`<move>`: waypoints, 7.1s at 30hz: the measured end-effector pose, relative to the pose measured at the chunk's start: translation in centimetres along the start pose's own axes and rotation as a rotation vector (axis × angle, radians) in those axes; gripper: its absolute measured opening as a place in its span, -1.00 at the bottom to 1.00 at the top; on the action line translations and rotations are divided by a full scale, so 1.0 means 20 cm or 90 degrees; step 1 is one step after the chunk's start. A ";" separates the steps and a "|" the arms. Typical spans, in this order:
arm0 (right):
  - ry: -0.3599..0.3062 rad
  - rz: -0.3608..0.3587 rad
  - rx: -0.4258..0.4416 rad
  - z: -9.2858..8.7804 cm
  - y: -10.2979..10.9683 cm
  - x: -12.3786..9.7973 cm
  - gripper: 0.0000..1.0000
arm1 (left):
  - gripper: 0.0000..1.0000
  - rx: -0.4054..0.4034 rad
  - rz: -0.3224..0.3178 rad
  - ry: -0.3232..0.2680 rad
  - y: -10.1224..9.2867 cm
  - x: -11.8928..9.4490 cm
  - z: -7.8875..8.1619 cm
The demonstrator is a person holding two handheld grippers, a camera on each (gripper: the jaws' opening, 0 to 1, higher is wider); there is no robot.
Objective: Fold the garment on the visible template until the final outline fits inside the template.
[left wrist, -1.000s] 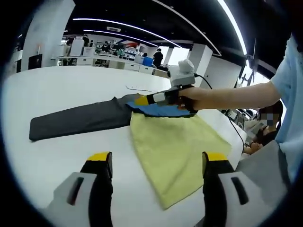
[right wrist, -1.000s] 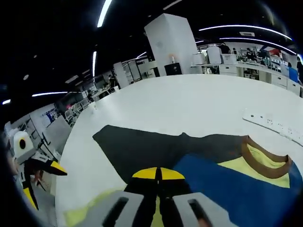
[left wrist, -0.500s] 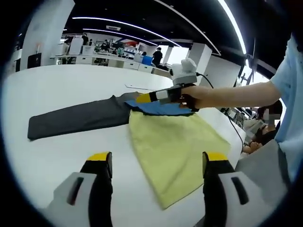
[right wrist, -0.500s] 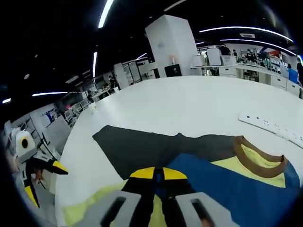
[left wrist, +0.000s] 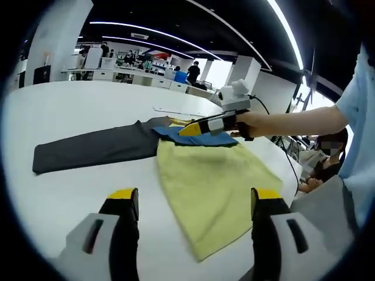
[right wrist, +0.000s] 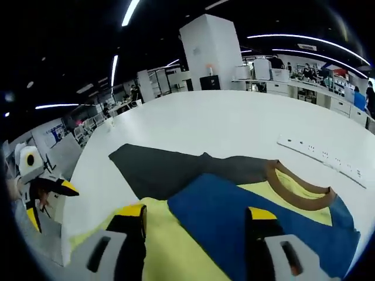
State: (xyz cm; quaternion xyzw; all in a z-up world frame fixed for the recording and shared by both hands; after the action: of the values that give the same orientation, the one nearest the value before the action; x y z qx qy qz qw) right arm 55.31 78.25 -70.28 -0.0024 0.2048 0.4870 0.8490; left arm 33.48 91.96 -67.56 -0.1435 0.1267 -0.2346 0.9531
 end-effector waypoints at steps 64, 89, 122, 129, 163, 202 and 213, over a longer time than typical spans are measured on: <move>-0.032 -0.183 -0.011 -0.17 -0.20 -1.07 0.98 | 0.37 0.012 0.043 -0.098 0.37 0.00 0.26; -0.015 -0.192 0.041 -0.25 -0.15 -1.19 0.91 | -0.28 -0.048 0.432 -0.054 1.17 -0.24 0.08; -0.036 -0.205 0.075 -0.26 -0.14 -1.23 0.82 | -1.00 -0.180 0.372 -0.153 1.09 -0.11 0.35; -0.073 -0.208 0.117 -0.28 -0.14 -1.23 0.80 | -1.00 -0.149 0.290 -0.157 0.93 0.09 0.52; -0.106 -0.253 0.158 -0.39 -0.20 -1.48 0.76 | -1.00 -0.207 0.024 -0.122 0.06 1.23 0.56; -0.098 -0.290 0.214 -0.56 -0.21 -1.60 0.72 | -1.00 -0.244 -0.163 -0.020 -0.66 1.66 0.05; -0.112 -0.275 0.218 -0.56 -0.17 -1.59 0.72 | -1.00 -0.228 -0.188 0.025 -0.71 1.66 -0.06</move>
State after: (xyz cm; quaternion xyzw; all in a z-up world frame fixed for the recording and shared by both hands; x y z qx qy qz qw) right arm 40.19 48.03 -70.12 0.1394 0.2045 0.2517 0.9356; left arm 55.67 63.57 -69.67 -0.3226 0.1620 -0.3483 0.8651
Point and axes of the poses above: the point that each gripper's makers call its tool centre point, and the gripper's own axes: x roughly forward along the fingers, y roughly to its left, z roughly out of its top, the point moved 5 cm from there along -x, roughly backward along the fingers, and after that the axes turned 14 degrees about -y, right-handed, at the moved point
